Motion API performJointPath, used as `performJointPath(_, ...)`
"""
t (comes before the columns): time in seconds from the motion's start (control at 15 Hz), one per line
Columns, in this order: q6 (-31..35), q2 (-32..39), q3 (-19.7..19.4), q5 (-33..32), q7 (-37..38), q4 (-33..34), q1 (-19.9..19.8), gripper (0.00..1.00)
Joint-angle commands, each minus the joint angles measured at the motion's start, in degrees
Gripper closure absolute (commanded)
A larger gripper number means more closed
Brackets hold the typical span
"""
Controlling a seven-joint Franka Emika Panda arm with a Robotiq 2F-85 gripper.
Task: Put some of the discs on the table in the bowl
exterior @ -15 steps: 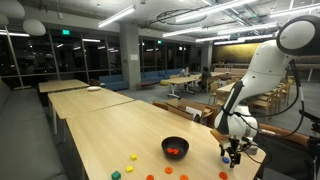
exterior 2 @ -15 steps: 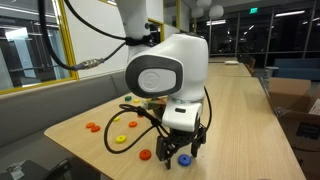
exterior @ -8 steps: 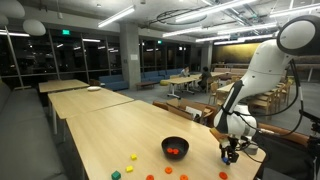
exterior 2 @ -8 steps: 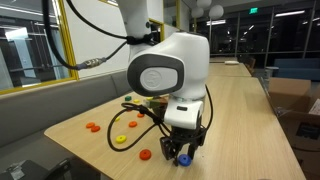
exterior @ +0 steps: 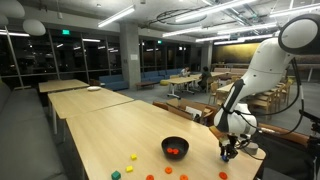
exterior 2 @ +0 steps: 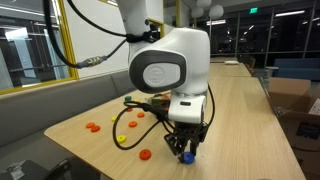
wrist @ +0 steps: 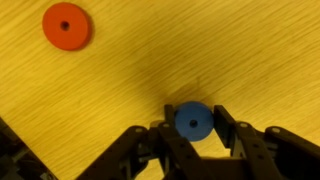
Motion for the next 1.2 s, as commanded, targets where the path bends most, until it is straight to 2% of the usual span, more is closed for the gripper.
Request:
performJointPath(0.0, 2.39, -3.65, -6.55, -9.08, 4.58, -0.59, 7.48, 0.76)
performJointPath(0.27, 2.19, -4.69, -13.71, -20.09, 8.86, 3.19, 16.02, 0.76)
performJointPath(0.47, 1.42, -4.90, -14.63, -23.97, 9.38, 7.53, 19.14, 0.76)
performJointPath(0.73, 1.00, -3.98, -10.13, -22.25, 5.64, 13.68, 18.70, 0.76)
performJointPath(0.8, 1.07, -3.88, -6.96, -22.07, 4.68, 14.91, 16.44, 0.76)
performJointPath(0.93, 0.73, -3.76, -2.72, -20.11, 2.04, 17.08, 14.95, 0.76)
performJointPath(1.13, 0.67, -2.95, 5.65, -12.41, -6.45, 19.99, 10.99, 0.76)
